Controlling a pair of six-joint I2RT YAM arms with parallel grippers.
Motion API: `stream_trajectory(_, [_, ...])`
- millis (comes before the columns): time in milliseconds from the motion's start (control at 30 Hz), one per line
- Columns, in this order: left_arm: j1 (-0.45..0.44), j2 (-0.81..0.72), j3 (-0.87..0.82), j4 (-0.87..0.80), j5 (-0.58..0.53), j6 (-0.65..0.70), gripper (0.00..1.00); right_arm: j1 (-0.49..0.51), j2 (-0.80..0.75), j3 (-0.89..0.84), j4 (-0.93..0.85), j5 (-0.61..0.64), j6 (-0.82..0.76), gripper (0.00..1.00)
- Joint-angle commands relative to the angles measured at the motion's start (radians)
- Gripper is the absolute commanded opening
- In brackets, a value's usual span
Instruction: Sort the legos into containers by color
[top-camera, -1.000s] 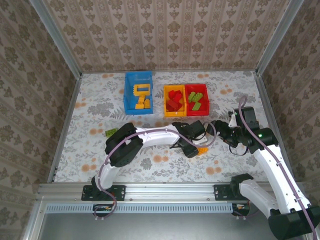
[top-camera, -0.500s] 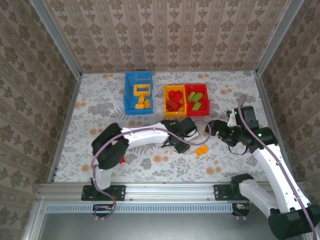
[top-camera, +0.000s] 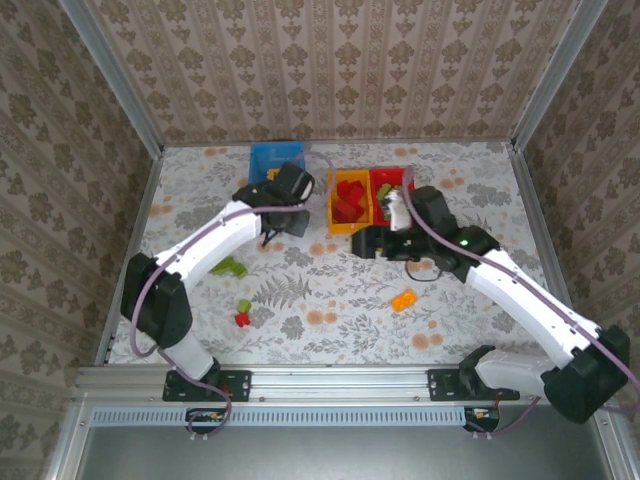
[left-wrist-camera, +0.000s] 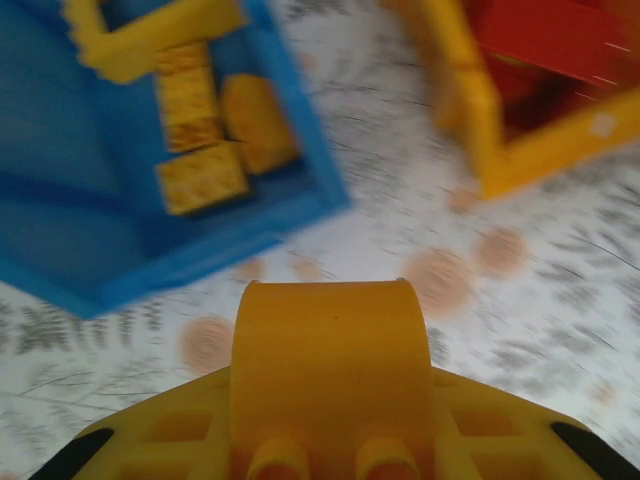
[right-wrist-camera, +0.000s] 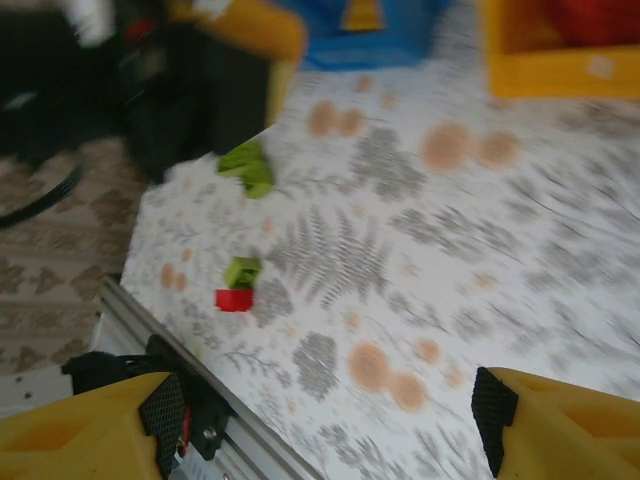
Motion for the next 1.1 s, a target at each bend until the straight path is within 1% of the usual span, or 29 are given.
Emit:
stream_trajectory(0, [0.043,0.11,0.129,-0.078,-0.119,-0.017,0.29,0.071,0.064,0.038,0.262,0.091,-0.037,0.79])
stream_trajectory(100, [0.095,0.233,0.254,-0.127,-0.174,-0.037,0.28,0.087,0.128,0.023,0.42,0.14,-0.027,0.81])
stream_trajectory(167, [0.124,0.309,0.329,-0.147,-0.2,-0.046,0.28,0.086,0.167,0.033,0.479,0.156,-0.026,0.82])
stream_trajectory(233, [0.147,0.368,0.39,-0.155,-0.212,-0.057,0.28,0.081,0.222,0.079,0.474,0.148,-0.038,0.82])
stream_trajectory(333, [0.174,0.455,0.472,-0.162,-0.23,-0.057,0.28,0.072,0.264,0.124,0.453,0.132,-0.039,0.82])
stream_trajectory(433, [0.182,0.535,0.548,-0.179,-0.239,-0.057,0.29,0.06,0.274,0.123,0.447,0.116,-0.024,0.82])
stream_trajectory(467, [0.208,0.561,0.573,-0.185,-0.235,-0.057,0.29,0.056,0.275,0.121,0.439,0.11,-0.022,0.82])
stream_trajectory(500, [0.214,0.586,0.597,-0.19,-0.232,-0.057,0.29,0.052,0.274,0.119,0.429,0.105,-0.023,0.82])
stream_trajectory(600, [0.216,0.641,0.649,-0.199,-0.225,-0.047,0.33,0.035,0.272,0.107,0.415,0.092,-0.02,0.82])
stream_trajectory(733, [0.216,0.671,0.676,-0.207,-0.231,-0.057,0.43,0.01,0.274,0.105,0.406,0.07,-0.008,0.82])
stream_trajectory(900, [0.204,0.662,0.68,-0.21,-0.224,-0.065,0.59,0.0,0.28,0.11,0.374,0.057,-0.037,0.83])
stream_trajectory(967, [0.195,0.644,0.68,-0.211,-0.22,-0.063,0.62,0.0,0.281,0.106,0.36,0.056,-0.055,0.83])
stream_trajectory(1067, [0.181,0.6,0.675,-0.217,-0.216,-0.075,0.63,0.001,0.276,0.091,0.352,0.058,-0.079,0.83])
